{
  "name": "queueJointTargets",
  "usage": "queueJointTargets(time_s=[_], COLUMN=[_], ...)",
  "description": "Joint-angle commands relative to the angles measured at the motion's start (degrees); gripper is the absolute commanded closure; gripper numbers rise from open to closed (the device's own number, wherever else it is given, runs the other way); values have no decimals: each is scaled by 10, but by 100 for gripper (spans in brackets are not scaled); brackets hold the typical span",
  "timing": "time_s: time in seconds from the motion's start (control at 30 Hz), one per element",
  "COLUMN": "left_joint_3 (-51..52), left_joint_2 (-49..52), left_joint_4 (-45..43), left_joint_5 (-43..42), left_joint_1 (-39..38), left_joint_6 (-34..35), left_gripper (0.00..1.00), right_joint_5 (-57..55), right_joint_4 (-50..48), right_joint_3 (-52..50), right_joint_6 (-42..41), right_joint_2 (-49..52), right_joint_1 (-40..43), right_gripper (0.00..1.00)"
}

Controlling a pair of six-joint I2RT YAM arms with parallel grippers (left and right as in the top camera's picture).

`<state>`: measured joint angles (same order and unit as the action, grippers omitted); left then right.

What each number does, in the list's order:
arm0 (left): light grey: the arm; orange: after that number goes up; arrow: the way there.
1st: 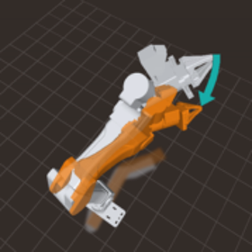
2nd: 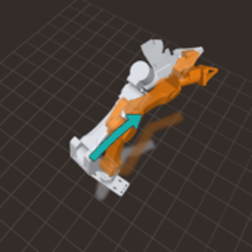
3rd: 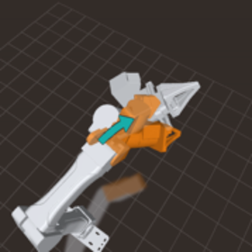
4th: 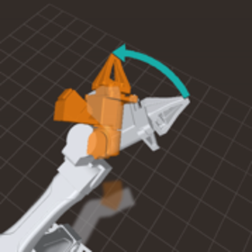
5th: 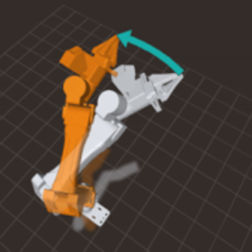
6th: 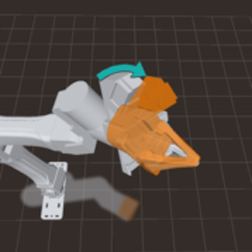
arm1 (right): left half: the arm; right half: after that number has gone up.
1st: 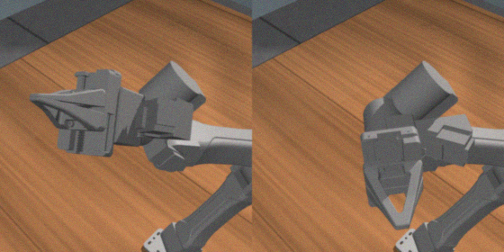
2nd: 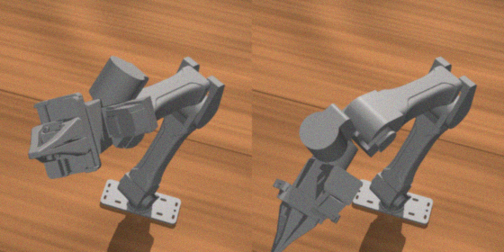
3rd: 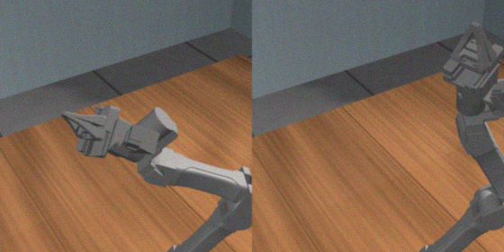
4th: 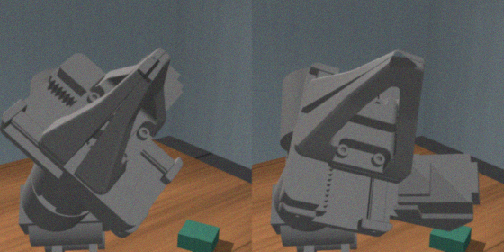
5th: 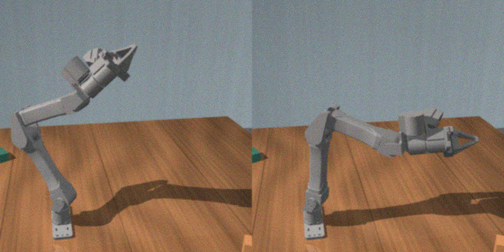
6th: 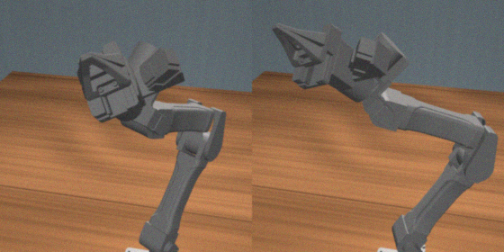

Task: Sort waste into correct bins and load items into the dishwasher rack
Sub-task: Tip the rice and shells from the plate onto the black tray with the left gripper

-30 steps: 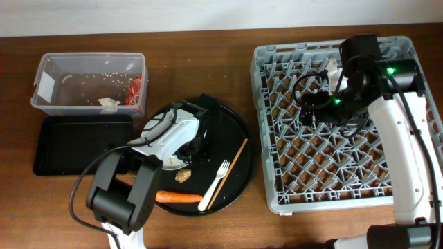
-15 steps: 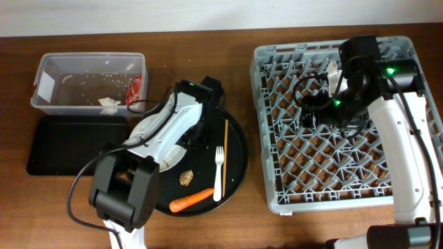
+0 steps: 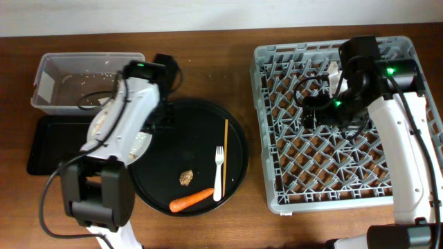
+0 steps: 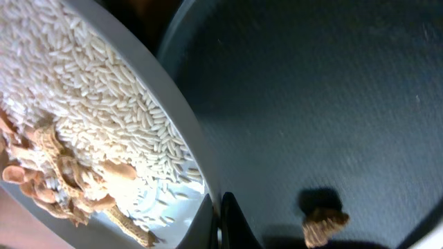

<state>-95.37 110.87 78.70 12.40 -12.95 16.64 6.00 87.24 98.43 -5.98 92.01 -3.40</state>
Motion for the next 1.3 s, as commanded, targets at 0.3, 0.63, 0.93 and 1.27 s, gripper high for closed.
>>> queueJointTargets(time_s=[0.3,0.63,0.93,1.27], left_joint_3=[-12,-12,-12,-11], left_joint_2=[-18,-47,-47,-48], left_joint_4=[-71,16,87,169], left_joint_5=[-329,-609,-726,-757], left_joint_1=[230,413,518,556], left_joint_6=[-196,-287,-376,-418], left_gripper=[100,100,100,100], right_joint_5=[-7,-7,-7,-7], right_joint_4=[5,6,6,6], right_joint_3=[1,1,1,1], right_joint_6=[-3,-3,-3,-3], right_joint_2=[1,1,1,1], right_joint_1=[1,1,1,1], right_gripper=[1,1,1,1])
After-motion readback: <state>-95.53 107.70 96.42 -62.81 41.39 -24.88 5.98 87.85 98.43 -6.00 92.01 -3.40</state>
